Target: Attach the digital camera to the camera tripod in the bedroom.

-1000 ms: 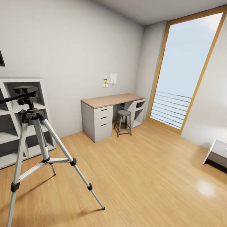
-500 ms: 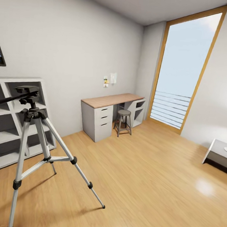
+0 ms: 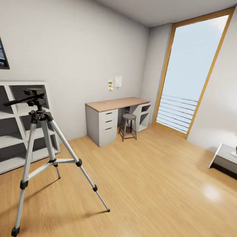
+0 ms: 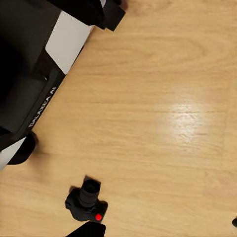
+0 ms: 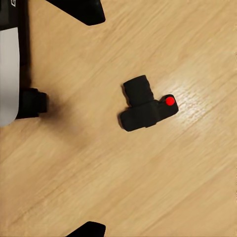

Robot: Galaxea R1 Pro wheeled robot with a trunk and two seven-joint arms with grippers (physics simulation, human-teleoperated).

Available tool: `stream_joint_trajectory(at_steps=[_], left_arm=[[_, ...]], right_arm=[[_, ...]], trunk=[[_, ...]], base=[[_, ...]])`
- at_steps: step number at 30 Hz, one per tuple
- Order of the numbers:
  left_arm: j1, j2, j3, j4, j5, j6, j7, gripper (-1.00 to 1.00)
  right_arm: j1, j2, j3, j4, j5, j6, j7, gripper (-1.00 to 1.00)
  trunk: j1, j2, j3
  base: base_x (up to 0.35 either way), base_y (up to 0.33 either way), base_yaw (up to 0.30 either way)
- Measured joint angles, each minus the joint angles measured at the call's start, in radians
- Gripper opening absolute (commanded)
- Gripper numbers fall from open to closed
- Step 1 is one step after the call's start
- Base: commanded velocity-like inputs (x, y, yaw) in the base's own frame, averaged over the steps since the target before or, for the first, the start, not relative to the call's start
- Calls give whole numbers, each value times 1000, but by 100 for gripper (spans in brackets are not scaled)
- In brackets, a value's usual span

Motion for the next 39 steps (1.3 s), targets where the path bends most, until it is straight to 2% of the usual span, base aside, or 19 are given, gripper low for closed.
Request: stream_joint_trajectory(at_steps=[8,13,20,31,39], left_arm=[[0,-1,-8,-19,-1,-13,4,100],[1,-1,-26,-45,-5,-17,4,100],[2,0,-39,-54,-7,-19,5,100],[6,0,-43,-57,-8,-20,7,100],[6,-2,-33,-69,16,-3,4,100]], right_arm=[[-4,-1,0,-49,0,49,0,100],[-19,-2,0,-87,0,127,0,100],[-39,-2,1,-108,1,186,0,100],[-47,2,3,-115,2,206,1,100],[-48,1,2,-115,2,208,1,100]], trunk=[[0,0,0],[0,0,0],[0,0,0],[0,0,0],[0,0,0]], base=[[-12,-1,0],[-4,0,0],[0,-1,0],[111,-94,0],[15,-13,0]])
